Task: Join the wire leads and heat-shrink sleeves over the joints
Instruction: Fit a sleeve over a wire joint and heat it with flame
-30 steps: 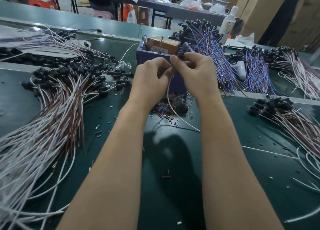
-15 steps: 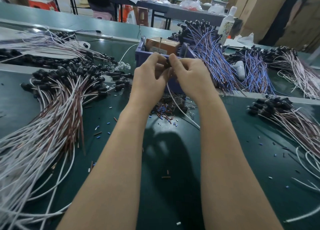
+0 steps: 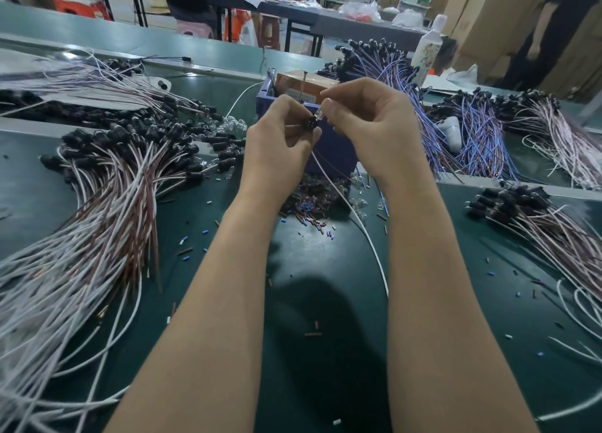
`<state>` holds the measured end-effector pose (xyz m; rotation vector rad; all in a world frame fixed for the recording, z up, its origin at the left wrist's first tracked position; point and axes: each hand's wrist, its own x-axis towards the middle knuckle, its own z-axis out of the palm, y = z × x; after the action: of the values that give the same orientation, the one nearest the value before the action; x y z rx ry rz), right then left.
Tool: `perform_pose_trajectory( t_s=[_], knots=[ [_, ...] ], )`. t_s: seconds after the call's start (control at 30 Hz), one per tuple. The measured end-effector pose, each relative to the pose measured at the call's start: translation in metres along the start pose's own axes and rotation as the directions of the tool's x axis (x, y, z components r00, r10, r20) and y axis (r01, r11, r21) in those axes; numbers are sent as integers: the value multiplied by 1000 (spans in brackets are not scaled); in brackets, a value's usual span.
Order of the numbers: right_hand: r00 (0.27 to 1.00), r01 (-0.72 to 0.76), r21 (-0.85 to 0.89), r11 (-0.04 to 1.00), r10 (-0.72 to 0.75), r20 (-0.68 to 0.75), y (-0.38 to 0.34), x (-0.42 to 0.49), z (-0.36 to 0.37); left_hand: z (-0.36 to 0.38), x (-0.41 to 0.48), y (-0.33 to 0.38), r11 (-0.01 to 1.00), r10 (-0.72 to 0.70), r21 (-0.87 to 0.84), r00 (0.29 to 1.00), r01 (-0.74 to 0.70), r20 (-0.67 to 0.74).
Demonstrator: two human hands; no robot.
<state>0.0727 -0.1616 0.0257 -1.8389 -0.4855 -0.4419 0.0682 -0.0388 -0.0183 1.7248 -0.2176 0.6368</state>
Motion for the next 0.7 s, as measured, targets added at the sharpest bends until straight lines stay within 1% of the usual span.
perform_pose_trajectory(
  t_s=[0.1,0.23,0.43,0.5,0.7],
  knots=[
    [1000,7,-73,997,-6,2,0,0,1,0,0,1,1000,6,26,1000,-6,-1],
    [999,24,-140,990,-29,-36,-1,0,2,-1,1,3,997,7,82,1000,-6,-12],
    [996,38,-262,964,-59,-73,-3,0,2,-1,1,3,975,61,216,998,-56,-19],
    [996,28,-278,960,-51,-75,-3,0,2,0,1,4,971,83,228,997,-78,-11],
    [996,-32,-257,966,9,-89,0,1,0,1,2,7,962,119,249,993,-115,-3]
  ],
)
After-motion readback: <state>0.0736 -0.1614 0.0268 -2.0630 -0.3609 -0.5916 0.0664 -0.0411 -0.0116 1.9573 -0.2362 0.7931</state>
